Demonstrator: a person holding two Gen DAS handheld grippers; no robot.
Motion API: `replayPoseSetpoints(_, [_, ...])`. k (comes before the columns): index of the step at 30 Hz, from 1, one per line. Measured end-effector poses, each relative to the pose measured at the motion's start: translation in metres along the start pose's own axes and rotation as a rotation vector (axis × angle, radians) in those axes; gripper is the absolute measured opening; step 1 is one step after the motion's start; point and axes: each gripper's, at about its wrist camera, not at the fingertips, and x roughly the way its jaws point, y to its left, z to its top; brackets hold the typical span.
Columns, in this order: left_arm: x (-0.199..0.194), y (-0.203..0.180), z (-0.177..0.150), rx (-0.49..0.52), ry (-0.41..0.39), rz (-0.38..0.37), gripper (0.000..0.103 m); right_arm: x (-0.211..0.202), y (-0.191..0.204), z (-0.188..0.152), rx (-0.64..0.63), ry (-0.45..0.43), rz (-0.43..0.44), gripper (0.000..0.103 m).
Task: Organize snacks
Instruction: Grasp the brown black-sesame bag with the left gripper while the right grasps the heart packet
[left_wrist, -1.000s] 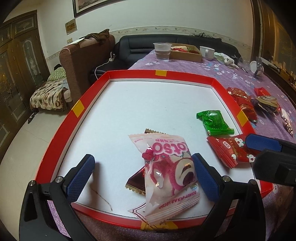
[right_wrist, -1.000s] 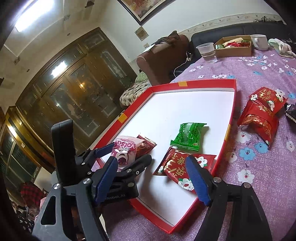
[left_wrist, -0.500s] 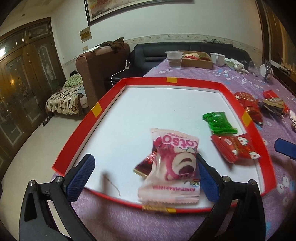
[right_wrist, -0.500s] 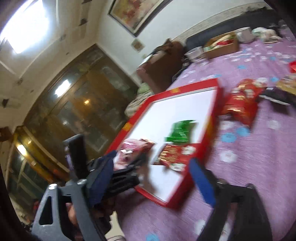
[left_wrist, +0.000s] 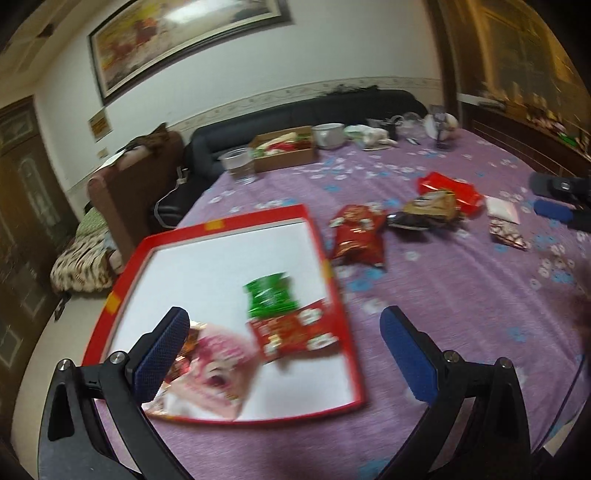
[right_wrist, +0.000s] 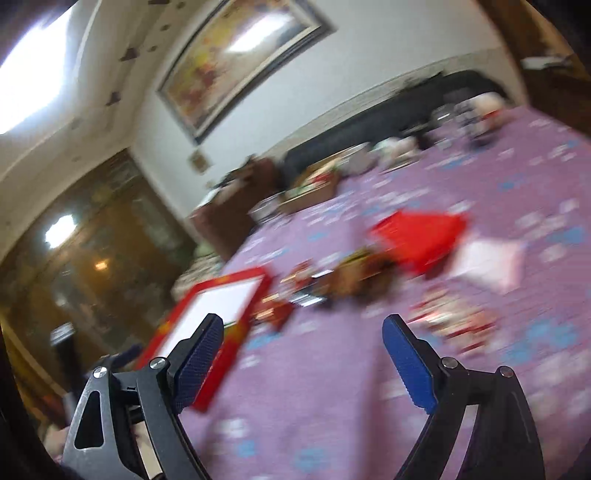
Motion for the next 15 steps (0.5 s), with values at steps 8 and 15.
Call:
replayPoseSetpoints(8, [0.026, -0.07, 0.043, 0.167, 0.007, -0.03, 0.103, 0.037, -0.043, 0.023, -0.115, 0.157, -0.196, 0.091])
replayPoseSetpoints(15, [0.065, -0.103, 0.072, 0.254, 0.027, 0.038, 0.103, 0.06, -0.05, 0.013, -0.141, 0.207, -0.177, 0.089])
